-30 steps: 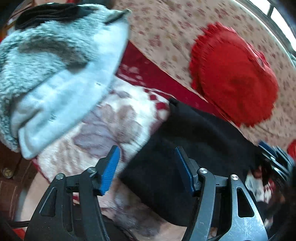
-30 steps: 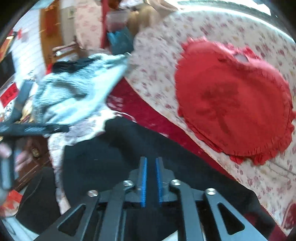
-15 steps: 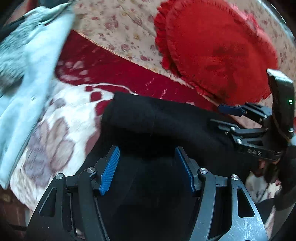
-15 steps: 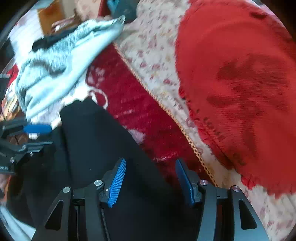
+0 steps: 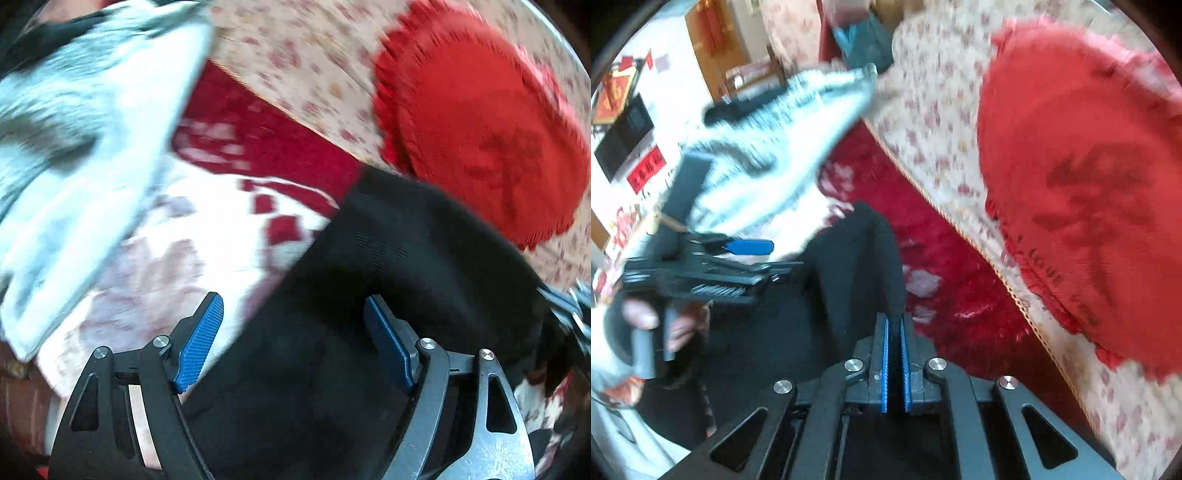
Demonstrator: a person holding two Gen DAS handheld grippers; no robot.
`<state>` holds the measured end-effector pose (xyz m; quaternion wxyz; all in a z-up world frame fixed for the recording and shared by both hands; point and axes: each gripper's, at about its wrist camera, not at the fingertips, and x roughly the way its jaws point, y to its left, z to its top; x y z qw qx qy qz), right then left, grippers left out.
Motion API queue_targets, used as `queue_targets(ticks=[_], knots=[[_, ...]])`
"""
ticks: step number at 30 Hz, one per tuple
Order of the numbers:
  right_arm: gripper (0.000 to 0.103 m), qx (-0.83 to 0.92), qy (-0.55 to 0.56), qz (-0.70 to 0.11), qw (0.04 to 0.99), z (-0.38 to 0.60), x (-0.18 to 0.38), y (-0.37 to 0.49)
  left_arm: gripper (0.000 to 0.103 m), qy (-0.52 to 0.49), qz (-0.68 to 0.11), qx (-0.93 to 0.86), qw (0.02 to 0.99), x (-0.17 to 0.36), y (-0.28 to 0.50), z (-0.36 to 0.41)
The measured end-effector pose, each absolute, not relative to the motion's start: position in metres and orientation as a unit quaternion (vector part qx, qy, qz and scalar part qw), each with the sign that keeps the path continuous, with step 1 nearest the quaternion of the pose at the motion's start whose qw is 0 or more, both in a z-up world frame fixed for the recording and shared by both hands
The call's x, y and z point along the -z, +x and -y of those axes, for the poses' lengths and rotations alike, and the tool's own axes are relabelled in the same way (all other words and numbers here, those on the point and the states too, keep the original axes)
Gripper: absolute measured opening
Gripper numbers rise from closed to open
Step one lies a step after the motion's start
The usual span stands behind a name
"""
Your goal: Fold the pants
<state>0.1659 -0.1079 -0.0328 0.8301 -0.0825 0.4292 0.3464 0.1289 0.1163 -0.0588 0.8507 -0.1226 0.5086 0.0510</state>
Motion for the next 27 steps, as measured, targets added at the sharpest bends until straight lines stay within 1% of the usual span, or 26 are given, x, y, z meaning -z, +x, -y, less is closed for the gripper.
queue_targets(ticks=[3, 5, 8, 10, 11, 14, 15, 17, 18, 19, 20, 21, 22, 24, 27], knots=[[0.005, -0.362, -0.084, -0.416, 0.83, 0.098, 0.016, 0.117, 0.08, -0.157, -0.484, -0.076, 0.858, 0.041, 0.1, -0.149], [0.005, -0.382, -0.062, -0.417, 0.822, 0.086, 0.02, 0.078, 0.08, -0.174, -0.466, -0.089, 0.863, 0.029, 0.078, -0.171], [0.005, -0.387, -0.049, -0.432, 0.813, 0.062, 0.045, 0.039, 0.08, -0.182, -0.444, -0.11, 0.87, 0.015, 0.055, -0.188], [0.005, -0.385, -0.021, -0.45, 0.806, 0.044, 0.071, 0.025, 0.08, -0.184, -0.432, -0.117, 0.875, 0.007, 0.043, -0.194], [0.005, -0.384, -0.001, -0.458, 0.802, 0.035, 0.085, 0.019, 0.08, -0.182, -0.43, -0.117, 0.876, 0.003, 0.038, -0.193], [0.006, -0.354, -0.026, -0.475, 0.805, 0.01, 0.114, 0.009, 0.08, -0.169, -0.435, -0.092, 0.88, -0.002, 0.032, -0.17], [0.008, -0.346, -0.026, -0.478, 0.807, 0.009, 0.117, 0.008, 0.08, -0.164, -0.437, -0.082, 0.88, 0.0, 0.032, -0.161], [0.008, -0.341, 0.0, -0.472, 0.813, 0.025, 0.105, 0.004, 0.08, -0.148, -0.447, -0.056, 0.88, 0.004, 0.028, -0.14], [0.013, -0.33, 0.014, -0.466, 0.82, 0.04, 0.094, -0.001, 0.08, -0.143, -0.452, -0.047, 0.879, 0.007, 0.027, -0.132], [0.023, -0.314, 0.022, -0.457, 0.832, 0.052, 0.085, -0.003, 0.08, -0.136, -0.459, -0.033, 0.877, 0.012, 0.024, -0.121], [0.029, -0.301, 0.032, -0.446, 0.842, 0.069, 0.077, -0.005, 0.08, -0.131, -0.466, -0.023, 0.875, 0.016, 0.024, -0.112], [0.04, -0.277, 0.05, -0.433, 0.856, 0.096, 0.064, -0.012, 0.08, -0.124, -0.475, -0.01, 0.871, 0.023, 0.023, -0.101], [0.044, -0.257, 0.063, -0.426, 0.865, 0.115, 0.058, -0.012, 0.08, -0.122, -0.481, -0.004, 0.868, 0.027, 0.024, -0.095], [0.045, -0.209, 0.084, -0.422, 0.878, 0.155, 0.051, -0.01, 0.08, -0.118, -0.498, 0.015, 0.859, 0.039, 0.025, -0.079], [0.046, -0.132, 0.085, -0.43, 0.889, 0.206, 0.045, 0.01, 0.08, -0.111, -0.511, 0.037, 0.852, 0.046, 0.024, -0.059]])
